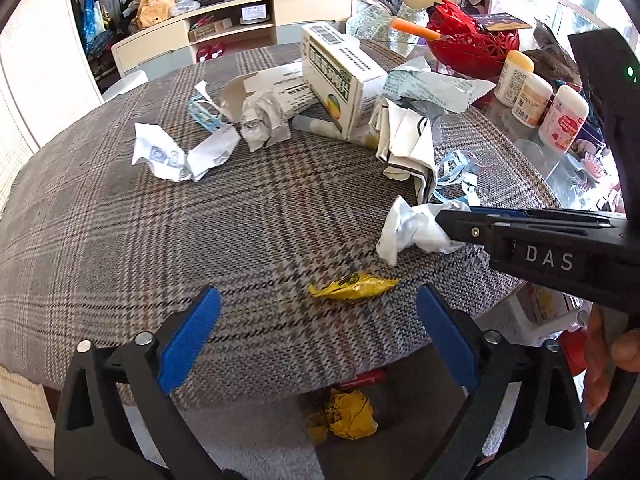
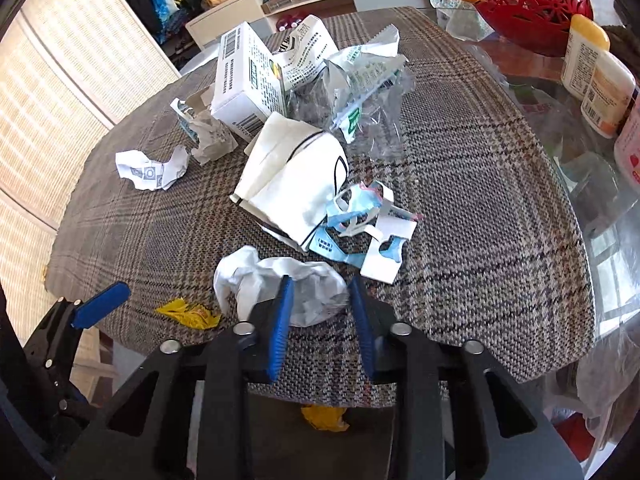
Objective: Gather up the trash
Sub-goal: 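Grasp the white tissue with the right tool while the left tool grasps the yellow wrapper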
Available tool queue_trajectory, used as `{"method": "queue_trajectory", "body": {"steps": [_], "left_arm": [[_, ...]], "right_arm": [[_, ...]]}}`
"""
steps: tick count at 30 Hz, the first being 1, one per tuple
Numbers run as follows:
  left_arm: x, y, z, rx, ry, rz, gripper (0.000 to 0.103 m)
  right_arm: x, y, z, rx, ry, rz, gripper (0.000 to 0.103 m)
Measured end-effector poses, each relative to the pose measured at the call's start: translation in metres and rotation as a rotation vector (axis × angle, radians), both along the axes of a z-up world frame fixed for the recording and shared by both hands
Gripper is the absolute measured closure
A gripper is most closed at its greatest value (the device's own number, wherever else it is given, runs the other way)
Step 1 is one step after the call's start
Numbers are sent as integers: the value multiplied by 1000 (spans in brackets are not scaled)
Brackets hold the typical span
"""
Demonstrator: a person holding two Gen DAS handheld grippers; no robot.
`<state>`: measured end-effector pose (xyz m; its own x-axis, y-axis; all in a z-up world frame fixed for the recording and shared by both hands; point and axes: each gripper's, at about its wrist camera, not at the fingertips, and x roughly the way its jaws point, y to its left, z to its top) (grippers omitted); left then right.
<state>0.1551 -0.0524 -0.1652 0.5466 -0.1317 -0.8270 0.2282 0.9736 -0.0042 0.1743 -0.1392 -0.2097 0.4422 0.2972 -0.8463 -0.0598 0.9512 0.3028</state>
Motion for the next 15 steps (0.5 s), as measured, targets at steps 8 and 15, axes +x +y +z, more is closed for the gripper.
{"method": "queue_trajectory", "body": {"steps": [8, 15], "left_arm": [[11, -6, -11, -33, 26, -27, 58], [14, -10, -10, -52, 20, -60, 76]], "right_arm": [[4, 3, 7, 9, -31, 12, 93], [-2, 0, 16, -25, -55, 8, 93]]}}
